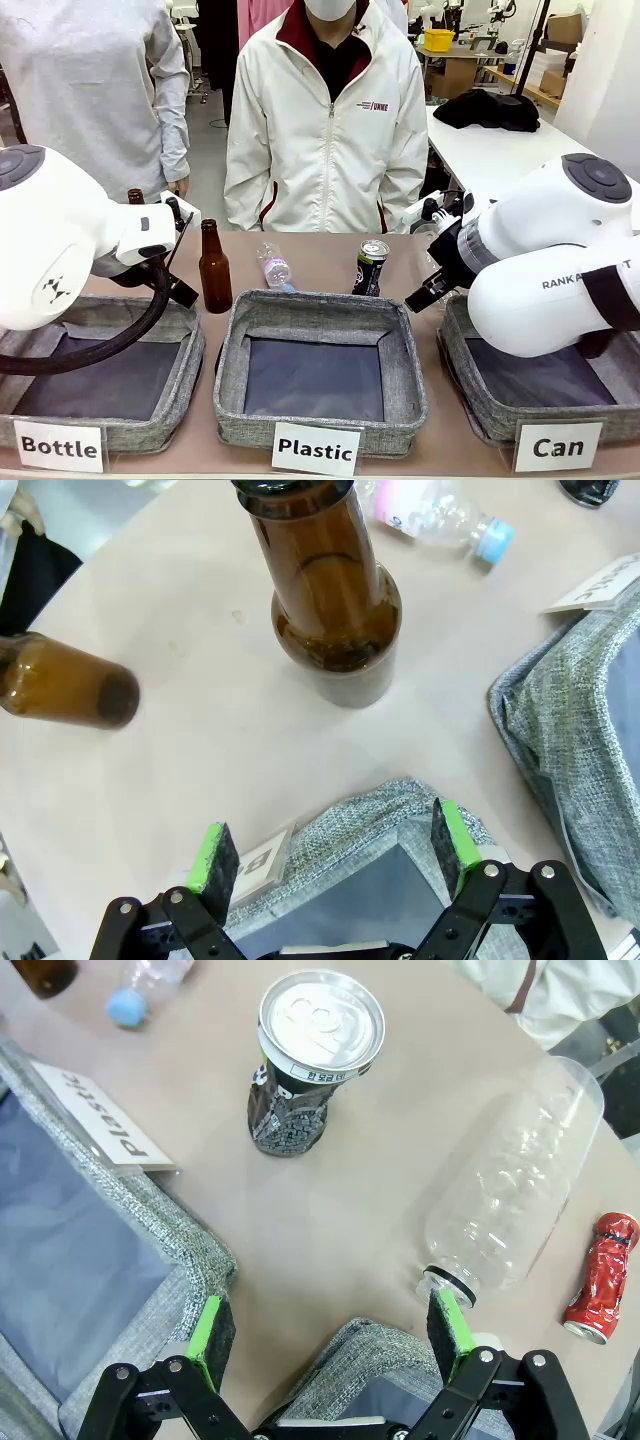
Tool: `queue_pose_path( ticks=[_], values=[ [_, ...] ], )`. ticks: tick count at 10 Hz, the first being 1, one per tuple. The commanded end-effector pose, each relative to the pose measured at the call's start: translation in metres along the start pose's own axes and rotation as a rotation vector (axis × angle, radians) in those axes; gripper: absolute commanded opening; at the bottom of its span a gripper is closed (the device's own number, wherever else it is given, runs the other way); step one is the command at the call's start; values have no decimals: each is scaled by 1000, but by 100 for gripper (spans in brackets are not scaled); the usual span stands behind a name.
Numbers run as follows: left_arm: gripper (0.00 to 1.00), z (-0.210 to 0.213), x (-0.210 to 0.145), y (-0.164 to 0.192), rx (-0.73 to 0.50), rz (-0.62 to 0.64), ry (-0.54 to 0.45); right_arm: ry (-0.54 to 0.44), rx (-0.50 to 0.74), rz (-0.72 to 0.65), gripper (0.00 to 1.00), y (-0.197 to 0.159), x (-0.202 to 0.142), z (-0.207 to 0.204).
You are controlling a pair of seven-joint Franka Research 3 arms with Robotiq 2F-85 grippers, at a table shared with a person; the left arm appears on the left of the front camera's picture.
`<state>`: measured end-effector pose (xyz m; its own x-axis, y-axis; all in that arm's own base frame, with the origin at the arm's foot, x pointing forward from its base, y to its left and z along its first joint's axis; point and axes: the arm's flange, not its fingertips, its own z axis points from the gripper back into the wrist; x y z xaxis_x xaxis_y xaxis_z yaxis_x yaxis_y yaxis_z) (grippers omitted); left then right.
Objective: Sort the can waste into the basket.
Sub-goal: Pick up the can waste from the table and place it in the right Fabric basket.
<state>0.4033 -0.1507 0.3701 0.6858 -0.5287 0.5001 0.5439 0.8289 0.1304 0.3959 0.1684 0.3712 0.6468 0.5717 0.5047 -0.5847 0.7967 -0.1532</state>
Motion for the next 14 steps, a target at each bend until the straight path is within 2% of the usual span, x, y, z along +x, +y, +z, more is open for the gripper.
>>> queue_pose_path(
  ticks=[1, 11, 12, 13, 14],
  values=[
    [100, 0, 0, 0, 0, 0, 0, 0, 0, -1, 100, 0, 0, 0],
    [100, 0, 0, 0, 0, 0, 0, 0, 0, 0, 100, 0, 0, 0],
    [100, 19, 1, -6, 50, 0, 81, -26, 72, -26, 100, -5, 1, 20],
    [100, 43, 14, -13, 102, 118, 109, -49, 129, -123, 100, -15, 3, 48],
    [100, 68, 27, -19, 134, 168, 99, -22, 164, -263, 100, -24, 5, 82]
  ],
)
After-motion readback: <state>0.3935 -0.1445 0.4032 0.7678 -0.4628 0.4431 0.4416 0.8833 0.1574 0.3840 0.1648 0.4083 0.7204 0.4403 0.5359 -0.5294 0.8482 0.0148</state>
